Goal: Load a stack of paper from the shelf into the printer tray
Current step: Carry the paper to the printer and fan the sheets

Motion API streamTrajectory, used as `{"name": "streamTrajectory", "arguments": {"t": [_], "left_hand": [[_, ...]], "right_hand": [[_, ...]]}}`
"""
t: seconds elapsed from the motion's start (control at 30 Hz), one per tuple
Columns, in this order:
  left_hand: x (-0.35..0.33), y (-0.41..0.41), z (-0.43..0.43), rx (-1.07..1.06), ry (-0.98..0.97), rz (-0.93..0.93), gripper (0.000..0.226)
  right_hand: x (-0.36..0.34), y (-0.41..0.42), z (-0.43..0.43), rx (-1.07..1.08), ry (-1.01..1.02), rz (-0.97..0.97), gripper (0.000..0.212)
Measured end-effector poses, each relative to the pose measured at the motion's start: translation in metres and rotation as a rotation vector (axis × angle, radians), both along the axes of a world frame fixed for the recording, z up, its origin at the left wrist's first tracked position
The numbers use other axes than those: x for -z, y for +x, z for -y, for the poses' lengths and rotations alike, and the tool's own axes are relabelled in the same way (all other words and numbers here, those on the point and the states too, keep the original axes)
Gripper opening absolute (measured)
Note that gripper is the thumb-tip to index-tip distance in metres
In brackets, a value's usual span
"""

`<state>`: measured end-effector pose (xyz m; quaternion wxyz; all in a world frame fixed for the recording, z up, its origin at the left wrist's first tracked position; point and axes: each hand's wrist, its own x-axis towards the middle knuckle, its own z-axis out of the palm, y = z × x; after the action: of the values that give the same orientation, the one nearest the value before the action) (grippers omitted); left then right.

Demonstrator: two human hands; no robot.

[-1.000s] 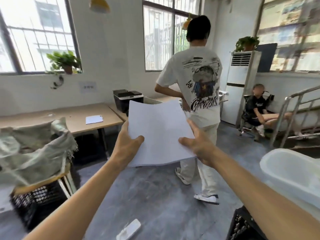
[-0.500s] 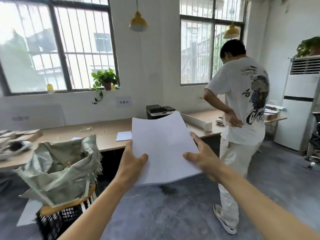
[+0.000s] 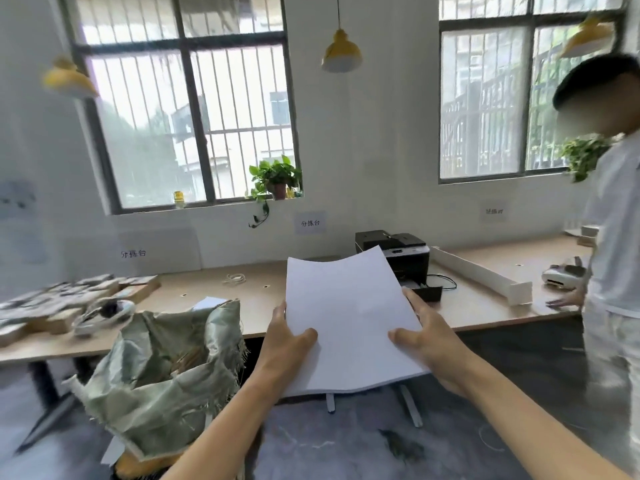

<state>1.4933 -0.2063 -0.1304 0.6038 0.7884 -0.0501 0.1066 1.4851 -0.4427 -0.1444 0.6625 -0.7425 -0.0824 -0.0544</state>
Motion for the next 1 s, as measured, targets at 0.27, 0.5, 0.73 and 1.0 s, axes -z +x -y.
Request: {"name": "streamTrajectory", "arguments": {"t": [0.27, 0.5, 0.73, 1.0], "left_hand": [[0.015, 0.147, 0.009, 0.019, -0.057, 0.000, 0.046], [0.012, 0.259, 0.010, 0.061, -0.091, -0.006, 0.046], [0.017, 0.358, 0.018, 0.064, -0.117, -0.023, 0.040], [0.027, 0.483, 0.042, 0.039, -0.077, -0.049, 0.037]], "right_hand": [[0.000, 0.140, 0.009, -0.001, -0.023, 0.010, 0.082], [-0.008, 0.254, 0.012, -0.006, -0.099, 0.002, 0.067], [-0.001, 0.358, 0.018, -0.006, -0.069, -0.021, 0.073], [0.015, 0.490, 0.038, -0.062, -0.028, -0.031, 0.069]]}}
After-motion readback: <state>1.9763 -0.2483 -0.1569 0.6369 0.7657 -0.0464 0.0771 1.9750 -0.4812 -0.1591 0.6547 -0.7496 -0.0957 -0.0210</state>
